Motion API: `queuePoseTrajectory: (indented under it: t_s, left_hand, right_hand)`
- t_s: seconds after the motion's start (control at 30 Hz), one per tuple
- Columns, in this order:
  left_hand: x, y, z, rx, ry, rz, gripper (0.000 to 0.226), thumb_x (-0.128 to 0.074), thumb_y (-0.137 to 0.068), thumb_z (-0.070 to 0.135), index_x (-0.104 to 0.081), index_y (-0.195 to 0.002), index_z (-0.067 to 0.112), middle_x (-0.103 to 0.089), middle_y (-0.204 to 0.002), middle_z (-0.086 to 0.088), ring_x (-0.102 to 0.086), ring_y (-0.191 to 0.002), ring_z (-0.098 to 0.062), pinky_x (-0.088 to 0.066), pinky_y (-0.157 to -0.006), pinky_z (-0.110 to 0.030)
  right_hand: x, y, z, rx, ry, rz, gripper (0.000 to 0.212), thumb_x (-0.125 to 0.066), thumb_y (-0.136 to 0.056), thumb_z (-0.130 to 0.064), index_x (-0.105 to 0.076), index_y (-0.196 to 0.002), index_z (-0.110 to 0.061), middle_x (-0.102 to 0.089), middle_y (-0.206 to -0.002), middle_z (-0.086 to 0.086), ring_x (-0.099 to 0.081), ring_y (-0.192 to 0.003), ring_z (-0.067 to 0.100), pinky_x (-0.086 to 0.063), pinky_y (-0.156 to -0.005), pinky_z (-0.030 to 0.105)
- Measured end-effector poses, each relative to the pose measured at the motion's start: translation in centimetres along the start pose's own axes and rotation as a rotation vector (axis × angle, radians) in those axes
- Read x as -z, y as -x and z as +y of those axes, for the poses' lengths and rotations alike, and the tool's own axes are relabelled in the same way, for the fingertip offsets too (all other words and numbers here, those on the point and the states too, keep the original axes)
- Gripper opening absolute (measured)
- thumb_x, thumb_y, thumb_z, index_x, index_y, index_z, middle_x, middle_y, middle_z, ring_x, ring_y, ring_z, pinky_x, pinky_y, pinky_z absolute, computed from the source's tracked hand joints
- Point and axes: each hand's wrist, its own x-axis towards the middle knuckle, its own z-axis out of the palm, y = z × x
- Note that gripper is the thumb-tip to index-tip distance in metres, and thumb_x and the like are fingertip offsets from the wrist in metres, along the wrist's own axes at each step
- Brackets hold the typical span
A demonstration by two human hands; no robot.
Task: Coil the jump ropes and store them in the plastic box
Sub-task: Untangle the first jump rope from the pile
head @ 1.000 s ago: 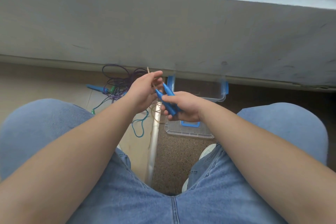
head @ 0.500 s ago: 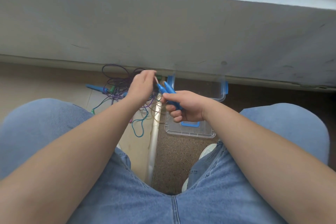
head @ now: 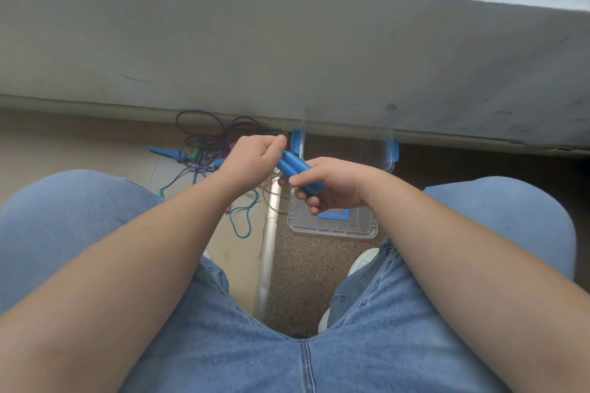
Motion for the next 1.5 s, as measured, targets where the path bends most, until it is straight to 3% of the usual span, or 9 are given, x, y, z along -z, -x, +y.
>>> queuePoseTrajectory:
  t_s: [0.4, 0.53, 0.63, 0.77, 0.83, 1.0, 1.2, 1.33, 1.5]
  left_hand:
    - [-0.4, -0.4, 0.0, 0.131, 0.127, 0.109, 0.068, -0.03, -0.104, 0.054, -0.065, -0.081, 0.001, -0.054, -0.062, -0.001, -0.047, -0.059, -0.017, -0.036, -0.06, -0.033]
    - [-0.5, -0.7, -0.2, 0.173, 0.329, 0.135, 0.062, -0.025, -0.104, 0.055, -0.062, -0.064, 0.027, -0.05, -0.047, 0.01, -0.044, -0.047, -0.007, -0.032, -0.055, -0.032]
    - [-0.6, 0.2, 0.0, 0.051, 0.002, 0.043, 0.04, -0.026, -0.104, 0.037, -0.06, -0.087, 0.025, -0.063, -0.077, 0.002, -0.058, -0.074, -0.023, -0.04, -0.067, -0.034]
    - [-2.4, 1.7, 1.1, -0.001, -0.285, -0.283, 0.025, -0.033, -0.105, 0.03, -0.053, -0.111, 0.018, -0.066, -0.105, -0.014, -0.059, -0.094, -0.034, -0.036, -0.073, -0.037]
    - [-3.2, 2.0, 1.3, -0.044, -0.37, -0.398, 0.024, -0.033, -0.106, 0.03, -0.05, -0.103, 0.012, -0.065, -0.106, -0.017, -0.055, -0.088, -0.032, -0.033, -0.07, -0.036]
    - [-0.9, 1.1, 0.9, -0.275, -0.675, -0.494, 0.043, -0.033, -0.105, 0.042, -0.056, -0.081, 0.014, -0.053, -0.071, 0.0, -0.054, -0.071, -0.024, -0.038, -0.056, -0.036]
    - [-0.4, -0.5, -0.7, -0.489, -0.677, -0.302, 0.07, -0.022, -0.092, 0.067, -0.063, -0.062, 0.018, -0.054, -0.061, 0.001, -0.052, -0.058, -0.017, -0.046, -0.055, -0.037]
    - [-0.5, -0.8, -1.5, -0.239, -0.364, -0.214, 0.061, -0.053, -0.09, 0.057, -0.038, -0.049, 0.015, -0.034, -0.043, 0.001, -0.029, -0.043, -0.012, -0.028, -0.048, -0.033]
    - [-0.1, -1.0, -1.9, 0.14, 0.089, -0.254, 0.049, -0.067, -0.089, 0.041, -0.044, -0.053, 0.017, -0.036, -0.048, 0.006, -0.031, -0.045, -0.009, -0.028, -0.046, -0.024]
  right_hand:
    - [-0.8, 0.2, -0.2, 0.029, -0.12, -0.095, 0.011, -0.046, -0.106, -0.019, -0.053, -0.103, -0.011, -0.038, -0.067, -0.002, -0.02, -0.057, 0.014, -0.051, -0.068, 0.034]
    - [-0.9, -0.1, -0.5, 0.129, -0.327, -0.09, 0.015, -0.046, -0.105, -0.018, -0.054, -0.094, -0.013, -0.038, -0.065, -0.004, -0.022, -0.05, 0.01, -0.054, -0.07, 0.035]
    - [-0.7, -0.7, -1.2, 0.231, -0.418, 0.103, 0.013, -0.048, -0.104, -0.015, -0.054, -0.092, -0.013, -0.038, -0.065, -0.002, -0.03, -0.046, 0.009, -0.058, -0.071, 0.039]
    - [0.4, -1.7, -0.2, 0.168, 0.534, 0.598, 0.013, -0.051, -0.1, -0.023, -0.055, -0.101, -0.01, -0.059, -0.086, 0.008, -0.063, -0.069, 0.027, -0.058, -0.075, 0.045]
    - [0.5, -2.2, 0.7, 0.078, 1.035, 0.641, 0.021, -0.048, -0.101, -0.029, -0.055, -0.107, -0.01, -0.064, -0.098, 0.01, -0.063, -0.083, 0.032, -0.049, -0.072, 0.041]
    - [-0.1, -3.1, 2.6, 0.022, 1.51, 0.534, 0.018, -0.046, -0.101, -0.023, -0.05, -0.115, -0.013, -0.066, -0.107, 0.012, -0.064, -0.093, 0.036, -0.043, -0.067, 0.038]
    - [-0.7, -2.2, 2.4, 0.126, 1.615, 0.174, 0.025, -0.044, -0.105, -0.026, -0.054, -0.126, -0.016, -0.066, -0.114, 0.008, -0.062, -0.097, 0.029, -0.045, -0.078, 0.037]
    - [-1.6, -1.8, 2.2, 0.268, 1.501, 0.144, 0.006, -0.051, -0.102, -0.024, -0.052, -0.102, -0.018, -0.061, -0.096, 0.002, -0.056, -0.082, 0.023, -0.04, -0.069, 0.034]
    - [-2.4, -1.5, 1.6, 0.43, 1.239, 0.321, 0.004, -0.053, -0.101, -0.022, -0.052, -0.099, -0.019, -0.059, -0.092, -0.002, -0.056, -0.081, 0.019, -0.041, -0.07, 0.034]
